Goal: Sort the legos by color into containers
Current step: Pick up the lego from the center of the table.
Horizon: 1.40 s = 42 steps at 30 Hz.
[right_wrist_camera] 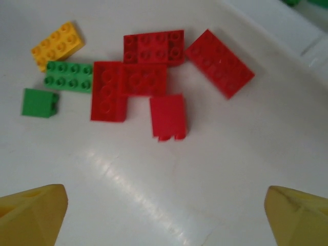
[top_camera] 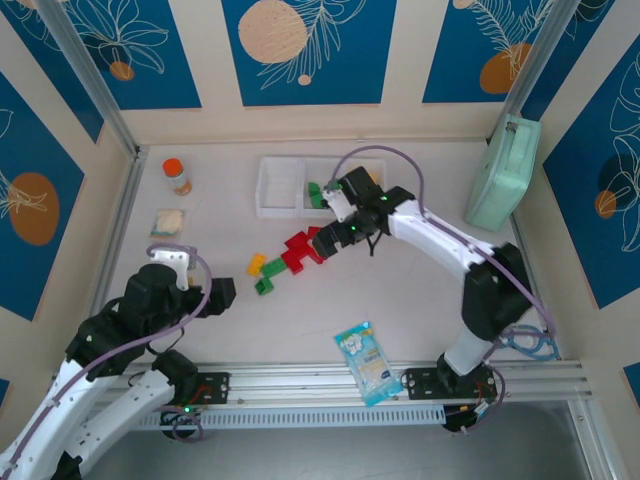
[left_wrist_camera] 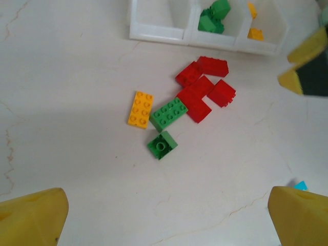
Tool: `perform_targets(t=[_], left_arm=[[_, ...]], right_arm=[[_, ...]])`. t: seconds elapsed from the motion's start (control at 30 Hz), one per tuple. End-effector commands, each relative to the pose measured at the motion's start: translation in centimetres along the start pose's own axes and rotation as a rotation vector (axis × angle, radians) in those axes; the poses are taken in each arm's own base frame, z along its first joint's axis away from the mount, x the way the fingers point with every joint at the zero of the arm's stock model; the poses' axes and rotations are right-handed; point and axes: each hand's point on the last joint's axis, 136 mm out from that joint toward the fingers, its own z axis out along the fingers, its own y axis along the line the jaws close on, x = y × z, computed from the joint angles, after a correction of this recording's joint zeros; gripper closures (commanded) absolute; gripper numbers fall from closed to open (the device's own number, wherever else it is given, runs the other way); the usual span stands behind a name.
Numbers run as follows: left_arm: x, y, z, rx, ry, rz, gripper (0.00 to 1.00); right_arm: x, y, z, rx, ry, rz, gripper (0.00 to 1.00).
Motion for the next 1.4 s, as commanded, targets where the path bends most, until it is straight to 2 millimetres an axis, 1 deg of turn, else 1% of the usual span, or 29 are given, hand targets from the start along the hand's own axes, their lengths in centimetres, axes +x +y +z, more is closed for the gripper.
perform_targets(t=[0.0,0.07,0.13,0.23,0.3,0.37,0.53,0.77,0.83,0.93,1.03,1.1,1.13,1.23,1.33,1.37], left_arm=[[1.2,0.4,-0.2,-0.013,0.052,0.042,0.01],[1.2,0.5,-0.4,-0.024,0.060,0.052,0.01],[1.2,0.6,-0.8,-0.031,0.068,0.059,0.01],[1.1,0.1,-1.0,0.000,0.071,0.069,0.01],[1.3,-0.3,-0.6,0.027,0.068,0.074,0.01],[1.6,-0.5,-0.3,0.044,0.072,0.081,0.01],[1.4,-0.7,-0.6,0.058,0.050,0.081,0.01],[1.0,0.0,-1.1,0.042,-0.005,0.065,0.01],[1.0,-0.2,-1.1,0.051,-0.006,0.069,0.01],[1.0,-0.2,-1.1,0.053,-0.006,0.069,0.01],[1.0,-0.2,-1.1,0.051,-0.006,0.068,0.01],[1.0,-0.2,-1.1,0.051,-0.009,0.069,0.01],[0.9,-0.1,-1.1,0.050,-0.011,0.067,0.00],[0.9,-0.2,-1.2,0.054,-0.013,0.068,0.01],[0.9,-0.2,-1.2,0.057,-0.013,0.068,0.01],[1.0,-0.2,-1.1,0.054,-0.012,0.068,0.01]], right_arm=[[0.9,-0.6,1.6,0.020,0.096,-0.088,0.04],[0.6,-0.3,2.6,0.018,0.087,-0.094,0.04],[0.8,0.2,3.7,0.005,0.104,-0.102,0.04],[1.8,-0.2,5.5,0.064,0.156,-0.135,0.05],[2.3,-0.1,6.6,0.079,0.182,-0.158,0.05],[2.5,0.1,7.6,0.091,0.200,-0.186,0.05],[2.8,-0.7,9.6,0.121,0.247,-0.202,0.08],[2.6,-0.2,10.8,0.120,0.257,-0.234,0.18],[2.7,0.3,11.2,0.114,0.267,-0.243,0.18],[3.1,1.2,12.1,0.110,0.293,-0.262,0.22],[3.2,1.7,12.7,0.120,0.303,-0.281,0.26],[3.1,1.6,12.7,0.127,0.304,-0.272,0.33],[2.9,1.5,12.5,0.132,0.302,-0.263,0.40],[2.6,1.1,11.7,0.149,0.294,-0.240,0.55],[2.3,1.1,10.6,0.170,0.291,-0.231,0.67],[2.3,1.1,10.3,0.175,0.292,-0.228,0.69]])
